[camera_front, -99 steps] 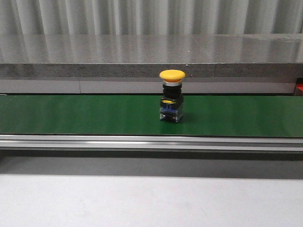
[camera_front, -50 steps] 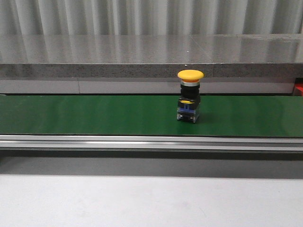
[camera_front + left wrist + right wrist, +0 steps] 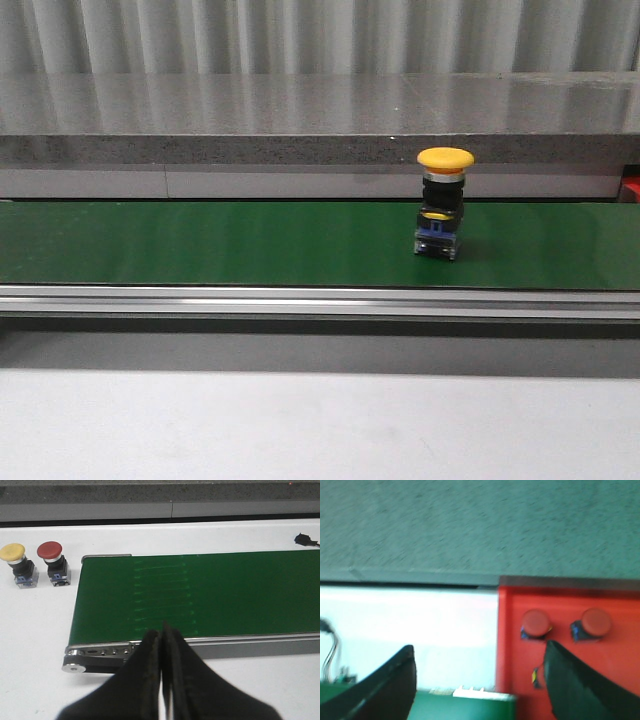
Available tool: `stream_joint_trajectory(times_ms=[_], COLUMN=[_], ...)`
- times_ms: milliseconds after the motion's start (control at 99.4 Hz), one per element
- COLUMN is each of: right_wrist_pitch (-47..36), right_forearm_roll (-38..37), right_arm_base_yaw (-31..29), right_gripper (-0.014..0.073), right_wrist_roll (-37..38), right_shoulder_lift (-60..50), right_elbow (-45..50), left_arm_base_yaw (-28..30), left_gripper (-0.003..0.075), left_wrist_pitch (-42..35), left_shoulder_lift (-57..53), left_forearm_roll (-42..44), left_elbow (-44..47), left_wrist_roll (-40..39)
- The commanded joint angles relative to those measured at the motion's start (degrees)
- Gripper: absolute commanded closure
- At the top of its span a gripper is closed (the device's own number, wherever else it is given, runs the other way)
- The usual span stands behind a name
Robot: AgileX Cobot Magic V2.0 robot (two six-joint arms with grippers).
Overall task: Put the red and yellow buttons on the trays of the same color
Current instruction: 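Lower the red button into the red tray and open the right gripper, then grasp the yellow button arriving on the belt with the right gripper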
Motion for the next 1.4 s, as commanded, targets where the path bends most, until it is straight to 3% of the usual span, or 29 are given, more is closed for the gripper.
stream_joint_trajectory(times_ms=[0,312,614,966,1389], right_wrist_pitch=[-2.5,-3.2,-5.1,-7.6,-14.0], right_forearm_roll=[2.3,2.2,-0.7,-1.0,-1.0], right_arm_base_yaw=[1.5,10.7,21.2,28.0,29.1], right_gripper=[0.0059,0.0059,0.0059,0.0059,0.0059], right_wrist_roll=[-2.1,-3.0,-3.8,-6.1,-6.2], right_shoulder_lift=[-7.3,-20.5,-21.7,-15.5,-7.2], right_elbow=[3.5,21.7,31.5,32.6,32.6], left_arm_base_yaw=[-0.5,-0.5,-0.5,-0.5,-0.5], left_gripper=[0.0739,0.0739,0.0739,0.0739,0.0739], left_wrist_pitch=[-3.9,-3.9,-3.9,-3.9,-3.9], left_shoulder_lift=[0.0,0.0,0.0,0.0,0.0], left_forearm_roll=[-0.9,-0.9,-0.9,-0.9,-1.2], left_elbow=[-1.6,-1.6,-1.6,-1.6,-1.6], left_wrist_roll=[0.1,0.1,0.1,0.1,0.1])
